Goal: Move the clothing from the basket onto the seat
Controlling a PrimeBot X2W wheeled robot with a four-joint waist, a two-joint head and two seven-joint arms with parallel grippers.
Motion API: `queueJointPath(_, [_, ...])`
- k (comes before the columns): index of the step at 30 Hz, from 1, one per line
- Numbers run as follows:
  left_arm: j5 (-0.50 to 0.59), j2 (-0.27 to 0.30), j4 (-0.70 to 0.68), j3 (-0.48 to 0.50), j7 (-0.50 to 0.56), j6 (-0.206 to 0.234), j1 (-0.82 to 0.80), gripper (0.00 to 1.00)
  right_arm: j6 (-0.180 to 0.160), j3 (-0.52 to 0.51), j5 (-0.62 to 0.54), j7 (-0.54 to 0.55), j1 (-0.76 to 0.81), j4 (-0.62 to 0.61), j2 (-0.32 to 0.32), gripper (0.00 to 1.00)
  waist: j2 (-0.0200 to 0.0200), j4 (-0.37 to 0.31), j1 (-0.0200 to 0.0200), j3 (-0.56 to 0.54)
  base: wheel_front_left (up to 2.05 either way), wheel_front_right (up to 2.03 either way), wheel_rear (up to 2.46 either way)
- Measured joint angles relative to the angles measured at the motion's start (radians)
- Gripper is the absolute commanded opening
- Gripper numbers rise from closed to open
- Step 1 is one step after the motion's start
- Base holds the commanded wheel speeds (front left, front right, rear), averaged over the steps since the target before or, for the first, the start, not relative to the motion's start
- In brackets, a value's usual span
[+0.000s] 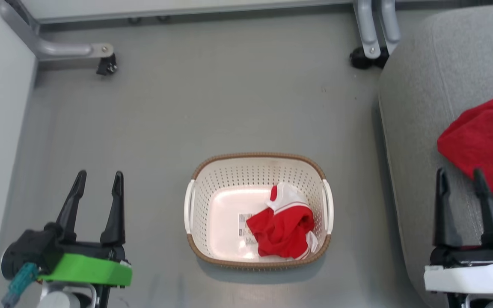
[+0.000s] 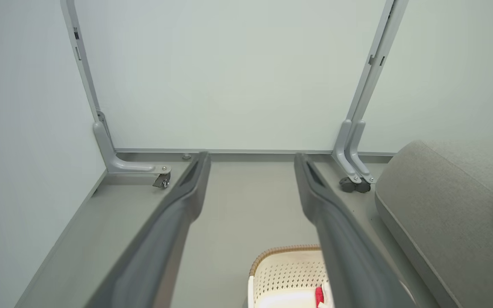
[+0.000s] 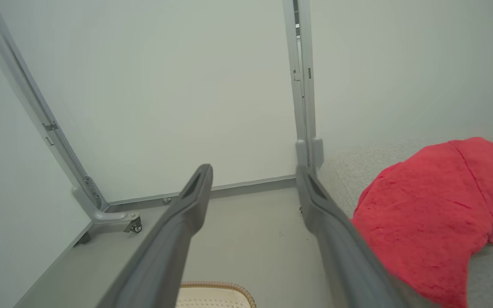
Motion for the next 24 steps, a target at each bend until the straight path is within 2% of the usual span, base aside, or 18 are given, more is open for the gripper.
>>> queueJointPath(6, [0.053,-0.059,-0.044,0.062,0.0,-0.003,0.104,1.0,0.0,0.046,-0.006,0.0,0.055,0.043,0.0,1.0,0.0,0.025,0.0,-0.082,0.0,0.0,0.0])
queueJointPath(14, [0.09,-0.078,-0.063,0.068,0.0,-0.004,0.144,1.0,0.0,0.077,-0.023,0.0,0.079,0.067,0.0,1.0,0.0,0.046,0.0,-0.159,0.0,0.0,0.0])
queueJointPath(19, [0.078,-0.037,-0.036,0.003,0.0,-0.005,0.134,1.0,0.0,0.06,-0.03,0.0,0.073,0.052,0.0,1.0,0.0,0.041,0.0,-0.144,0.0,0.0,0.0])
queueJointPath(24, [0.033,0.031,0.003,-0.084,0.0,-0.005,0.016,1.0,0.0,0.036,-0.039,0.0,0.027,0.003,0.0,1.0,0.0,0.031,0.0,-0.088,0.0,0.0,0.0])
